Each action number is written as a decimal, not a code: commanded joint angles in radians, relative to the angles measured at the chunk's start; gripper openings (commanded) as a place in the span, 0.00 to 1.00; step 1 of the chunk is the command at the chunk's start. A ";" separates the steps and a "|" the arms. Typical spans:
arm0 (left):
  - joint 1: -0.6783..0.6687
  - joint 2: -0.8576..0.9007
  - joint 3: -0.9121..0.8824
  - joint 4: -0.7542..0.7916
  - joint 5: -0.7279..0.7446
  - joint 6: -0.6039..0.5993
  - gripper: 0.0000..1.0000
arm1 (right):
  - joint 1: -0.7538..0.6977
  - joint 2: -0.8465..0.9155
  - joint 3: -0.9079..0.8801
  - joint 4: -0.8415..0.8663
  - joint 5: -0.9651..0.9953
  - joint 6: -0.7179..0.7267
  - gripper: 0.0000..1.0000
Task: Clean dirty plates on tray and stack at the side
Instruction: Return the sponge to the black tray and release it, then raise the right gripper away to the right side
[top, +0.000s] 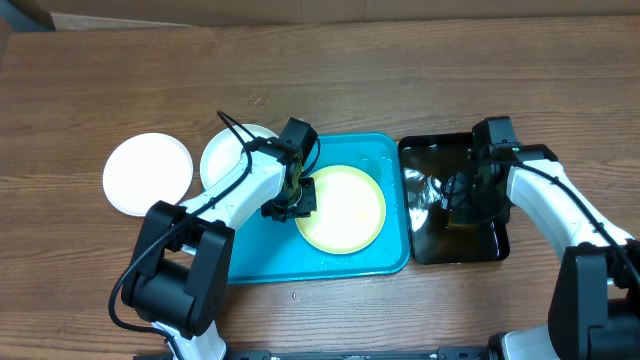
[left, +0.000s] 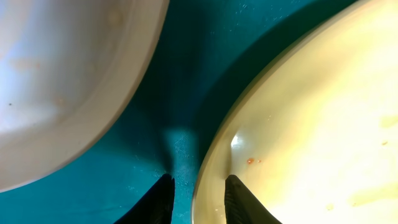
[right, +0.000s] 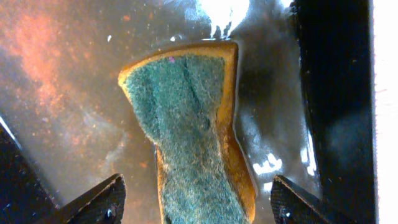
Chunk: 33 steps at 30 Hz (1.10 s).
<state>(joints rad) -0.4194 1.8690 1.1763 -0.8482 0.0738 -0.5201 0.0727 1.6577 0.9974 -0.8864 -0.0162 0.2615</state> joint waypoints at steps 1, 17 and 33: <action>-0.009 -0.022 0.010 0.001 0.002 0.000 0.29 | -0.001 -0.006 -0.058 0.045 -0.004 0.003 0.74; -0.010 -0.022 0.010 -0.003 0.002 0.001 0.28 | -0.025 -0.007 0.279 -0.096 0.073 0.000 0.66; 0.000 -0.022 0.020 -0.024 0.031 0.018 0.04 | -0.396 0.089 0.283 0.028 0.085 0.003 1.00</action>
<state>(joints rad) -0.4194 1.8675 1.1770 -0.8562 0.0864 -0.5167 -0.2798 1.7233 1.2762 -0.8474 0.0788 0.2615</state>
